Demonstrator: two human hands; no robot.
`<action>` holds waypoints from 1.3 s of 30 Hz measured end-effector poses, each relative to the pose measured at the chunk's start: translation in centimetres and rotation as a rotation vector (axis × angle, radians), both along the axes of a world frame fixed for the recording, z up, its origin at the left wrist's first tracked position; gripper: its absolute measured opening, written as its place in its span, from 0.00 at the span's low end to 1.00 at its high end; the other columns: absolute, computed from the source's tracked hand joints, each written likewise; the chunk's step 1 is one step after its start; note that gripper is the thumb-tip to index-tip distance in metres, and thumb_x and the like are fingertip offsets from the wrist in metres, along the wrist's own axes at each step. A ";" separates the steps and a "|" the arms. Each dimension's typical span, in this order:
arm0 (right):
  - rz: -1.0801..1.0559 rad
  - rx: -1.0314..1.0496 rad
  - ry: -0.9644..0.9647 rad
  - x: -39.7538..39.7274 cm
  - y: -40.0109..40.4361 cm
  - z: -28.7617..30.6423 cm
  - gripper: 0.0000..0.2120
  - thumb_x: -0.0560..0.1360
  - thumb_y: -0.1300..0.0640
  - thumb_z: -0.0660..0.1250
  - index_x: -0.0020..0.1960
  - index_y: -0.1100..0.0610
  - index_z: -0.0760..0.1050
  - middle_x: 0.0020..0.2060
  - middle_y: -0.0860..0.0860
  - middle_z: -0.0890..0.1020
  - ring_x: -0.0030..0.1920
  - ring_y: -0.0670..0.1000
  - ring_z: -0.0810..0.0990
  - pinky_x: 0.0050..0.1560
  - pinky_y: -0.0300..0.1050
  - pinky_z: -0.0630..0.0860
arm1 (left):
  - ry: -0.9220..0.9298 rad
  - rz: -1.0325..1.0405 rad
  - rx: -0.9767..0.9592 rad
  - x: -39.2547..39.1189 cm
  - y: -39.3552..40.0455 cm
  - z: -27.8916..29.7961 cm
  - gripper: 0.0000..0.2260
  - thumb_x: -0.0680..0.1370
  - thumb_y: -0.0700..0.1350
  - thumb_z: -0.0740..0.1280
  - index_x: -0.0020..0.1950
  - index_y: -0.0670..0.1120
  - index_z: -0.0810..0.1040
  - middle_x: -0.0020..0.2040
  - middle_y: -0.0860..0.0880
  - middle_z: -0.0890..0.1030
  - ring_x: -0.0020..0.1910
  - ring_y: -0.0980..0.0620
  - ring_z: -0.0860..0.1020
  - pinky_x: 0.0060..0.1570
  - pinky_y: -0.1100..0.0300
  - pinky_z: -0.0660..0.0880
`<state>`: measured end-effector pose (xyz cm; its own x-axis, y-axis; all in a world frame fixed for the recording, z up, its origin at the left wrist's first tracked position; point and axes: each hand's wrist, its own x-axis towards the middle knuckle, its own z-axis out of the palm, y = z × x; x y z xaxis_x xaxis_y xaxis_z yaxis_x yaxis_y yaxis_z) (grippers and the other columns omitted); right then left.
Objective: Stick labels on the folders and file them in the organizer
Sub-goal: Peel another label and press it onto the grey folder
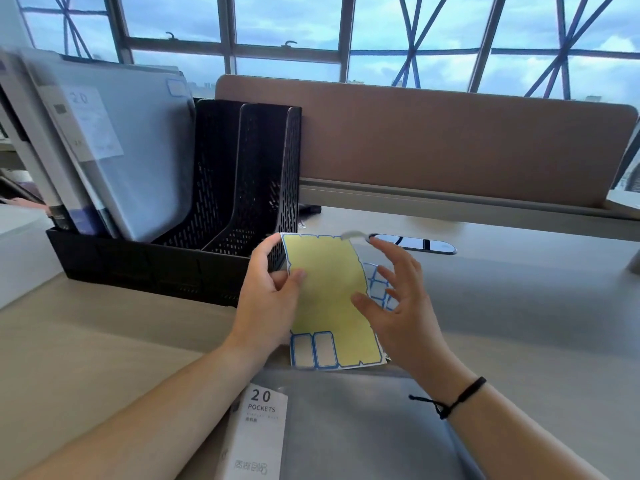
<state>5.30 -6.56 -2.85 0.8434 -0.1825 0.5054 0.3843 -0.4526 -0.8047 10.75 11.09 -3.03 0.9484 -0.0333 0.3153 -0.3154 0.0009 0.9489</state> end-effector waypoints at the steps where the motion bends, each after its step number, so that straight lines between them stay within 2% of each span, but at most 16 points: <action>1: 0.025 -0.016 0.009 0.1 -0.1 -0.2 0.38 0.73 0.65 0.73 0.69 0.30 0.65 0.73 0.41 0.64 0.68 0.42 0.70 0.62 0.34 0.70 | 0.008 -0.015 -0.012 -0.2 0.0 0.2 0.23 0.81 0.40 0.66 0.67 0.64 0.66 0.44 0.42 0.86 0.48 0.34 0.82 0.53 0.36 0.78; 3: 0.047 -0.042 0.026 0.2 -0.1 -0.5 0.44 0.73 0.68 0.71 0.72 0.29 0.59 0.74 0.41 0.62 0.59 0.37 0.74 0.59 0.39 0.73 | 0.041 -0.031 -0.056 -0.3 -0.1 0.4 0.23 0.81 0.40 0.66 0.68 0.63 0.66 0.45 0.39 0.85 0.47 0.36 0.83 0.55 0.36 0.78; 5: 0.017 -0.049 0.046 0.2 -0.2 -0.5 0.45 0.73 0.70 0.69 0.71 0.27 0.57 0.62 0.40 0.71 0.34 0.37 0.71 0.41 0.36 0.73 | 0.079 -0.053 -0.105 -0.3 -0.2 0.5 0.23 0.81 0.40 0.66 0.70 0.62 0.66 0.48 0.35 0.83 0.45 0.43 0.82 0.57 0.37 0.78; 7: -0.069 -0.016 0.027 0.2 -0.6 0.1 0.44 0.74 0.70 0.68 0.69 0.26 0.58 0.52 0.40 0.73 0.25 0.44 0.65 0.31 0.32 0.68 | 0.109 -0.065 -0.126 -0.2 -0.2 0.5 0.27 0.80 0.42 0.68 0.75 0.59 0.62 0.50 0.34 0.83 0.46 0.45 0.82 0.58 0.38 0.78; 10: -0.230 0.106 0.000 0.4 -2.2 1.3 0.42 0.73 0.69 0.69 0.69 0.28 0.60 0.67 0.43 0.71 0.30 0.48 0.70 0.30 0.34 0.72 | 0.100 -0.042 -0.087 -0.3 0.0 0.5 0.33 0.76 0.48 0.70 0.77 0.59 0.59 0.52 0.44 0.85 0.54 0.47 0.83 0.64 0.44 0.75; 13: -0.329 0.145 0.152 0.8 -3.9 1.6 0.42 0.72 0.65 0.72 0.73 0.33 0.58 0.70 0.49 0.68 0.47 0.50 0.79 0.35 0.39 0.75 | 0.084 -0.017 0.052 -0.9 -0.1 0.7 0.31 0.78 0.46 0.70 0.76 0.59 0.60 0.61 0.52 0.81 0.56 0.57 0.80 0.61 0.59 0.73; 15: -0.334 0.000 0.328 0.8 -4.5 1.5 0.41 0.73 0.61 0.73 0.75 0.37 0.56 0.70 0.53 0.66 0.48 0.49 0.78 0.38 0.41 0.74 | 0.078 -0.017 0.129 -1.1 -0.1 0.6 0.28 0.78 0.45 0.70 0.75 0.59 0.63 0.62 0.54 0.78 0.56 0.58 0.79 0.57 0.60 0.74; 17: -0.360 -0.238 0.415 0.6 -4.9 1.4 0.35 0.73 0.56 0.73 0.74 0.42 0.61 0.71 0.51 0.65 0.49 0.49 0.76 0.46 0.43 0.72 | 0.072 -0.025 0.217 -1.1 -0.1 0.6 0.25 0.78 0.45 0.70 0.72 0.58 0.66 0.61 0.55 0.78 0.57 0.58 0.78 0.59 0.53 0.76; 20: -0.439 -0.378 0.293 -0.5 -5.6 1.9 0.21 0.74 0.52 0.72 0.66 0.45 0.72 0.67 0.48 0.71 0.55 0.48 0.75 0.53 0.43 0.70 | 0.063 -0.094 0.337 -1.2 -0.3 0.6 0.18 0.78 0.45 0.71 0.65 0.56 0.72 0.59 0.54 0.79 0.55 0.60 0.78 0.56 0.60 0.75; 21: -0.441 -0.341 0.262 -1.0 -5.8 2.2 0.17 0.74 0.52 0.72 0.62 0.47 0.76 0.62 0.47 0.76 0.54 0.46 0.77 0.51 0.43 0.71 | 0.062 -0.125 0.380 -1.4 -0.5 0.7 0.16 0.78 0.45 0.71 0.62 0.56 0.73 0.58 0.54 0.79 0.54 0.61 0.78 0.55 0.64 0.74; 23: -0.386 -0.168 0.265 -2.5 -5.9 2.9 0.08 0.73 0.54 0.74 0.52 0.49 0.82 0.49 0.46 0.84 0.42 0.40 0.80 0.43 0.41 0.73 | 0.029 -0.167 0.464 -2.0 -0.9 0.8 0.11 0.77 0.46 0.71 0.58 0.56 0.76 0.55 0.58 0.80 0.52 0.63 0.78 0.54 0.65 0.74; 24: -0.332 -0.059 0.292 -3.4 -6.0 3.0 0.04 0.72 0.55 0.76 0.47 0.50 0.84 0.41 0.46 0.85 0.35 0.38 0.78 0.39 0.39 0.72 | -0.001 -0.183 0.506 -2.4 -1.0 0.9 0.09 0.77 0.47 0.71 0.57 0.56 0.78 0.54 0.60 0.81 0.51 0.64 0.79 0.54 0.66 0.74; 26: -0.244 0.087 0.373 -5.5 -6.2 3.1 0.02 0.71 0.57 0.77 0.42 0.52 0.85 0.32 0.45 0.84 0.30 0.41 0.76 0.36 0.39 0.72 | -0.052 -0.247 0.594 -3.4 -1.2 1.3 0.07 0.77 0.48 0.71 0.55 0.56 0.80 0.49 0.61 0.82 0.47 0.66 0.79 0.47 0.74 0.71; 30: -0.191 0.168 0.559 -8.3 -7.3 1.4 0.02 0.70 0.61 0.77 0.39 0.57 0.84 0.27 0.47 0.81 0.29 0.47 0.71 0.31 0.41 0.68 | -0.144 -0.383 0.847 -5.4 -1.6 1.3 0.07 0.77 0.53 0.71 0.54 0.60 0.80 0.45 0.68 0.79 0.48 0.75 0.74 0.45 0.79 0.67; 34: -0.180 0.174 0.561 -9.2 -7.6 0.4 0.04 0.69 0.60 0.77 0.38 0.56 0.83 0.27 0.45 0.80 0.24 0.44 0.67 0.26 0.38 0.62 | -0.274 -0.488 1.058 -6.1 -2.0 0.6 0.12 0.78 0.44 0.66 0.57 0.61 0.79 0.52 0.66 0.78 0.53 0.69 0.74 0.50 0.72 0.68; 39: -0.137 0.172 0.522 -9.2 -7.6 0.2 0.05 0.69 0.58 0.78 0.38 0.56 0.83 0.25 0.43 0.76 0.22 0.42 0.66 0.23 0.32 0.62 | -0.383 -0.531 1.176 -6.6 -2.0 0.8 0.16 0.77 0.49 0.56 0.60 0.60 0.77 0.59 0.65 0.77 0.58 0.65 0.74 0.59 0.63 0.72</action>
